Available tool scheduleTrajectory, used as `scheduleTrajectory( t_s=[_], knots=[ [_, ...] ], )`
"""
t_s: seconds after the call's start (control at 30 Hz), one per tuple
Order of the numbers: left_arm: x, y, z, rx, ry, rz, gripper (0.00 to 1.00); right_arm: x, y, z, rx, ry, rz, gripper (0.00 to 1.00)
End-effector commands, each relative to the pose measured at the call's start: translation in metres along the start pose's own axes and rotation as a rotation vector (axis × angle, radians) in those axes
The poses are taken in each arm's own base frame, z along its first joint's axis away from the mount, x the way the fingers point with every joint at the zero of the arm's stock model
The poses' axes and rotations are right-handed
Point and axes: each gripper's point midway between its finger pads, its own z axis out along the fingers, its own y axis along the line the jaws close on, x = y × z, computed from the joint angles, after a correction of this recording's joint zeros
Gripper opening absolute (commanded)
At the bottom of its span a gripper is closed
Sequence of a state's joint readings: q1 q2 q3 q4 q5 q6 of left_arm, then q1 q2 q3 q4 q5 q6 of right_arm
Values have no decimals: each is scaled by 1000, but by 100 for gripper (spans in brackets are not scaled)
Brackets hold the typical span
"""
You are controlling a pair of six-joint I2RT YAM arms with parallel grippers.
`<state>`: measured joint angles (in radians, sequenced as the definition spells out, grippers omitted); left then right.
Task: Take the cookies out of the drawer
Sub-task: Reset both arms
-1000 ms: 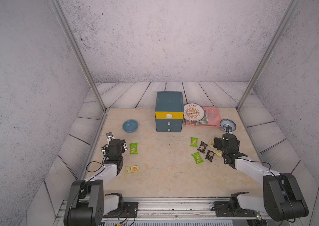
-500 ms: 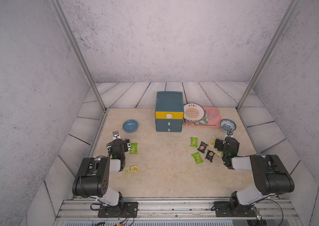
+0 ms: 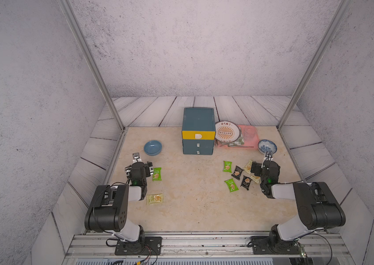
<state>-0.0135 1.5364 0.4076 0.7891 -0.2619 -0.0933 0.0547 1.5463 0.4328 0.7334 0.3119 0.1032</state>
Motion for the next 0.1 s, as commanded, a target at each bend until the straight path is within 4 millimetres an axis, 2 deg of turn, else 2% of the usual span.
scheduleTrajectory(
  t_s=[0.0,0.07],
  knots=[
    [-12,-3,0,6,-22,4,98,-13,1,0,-10,-30,12,99],
    [-11,-3,0,6,-21,5,98,-14,1,-1,-9,-34,13,99]
  ],
)
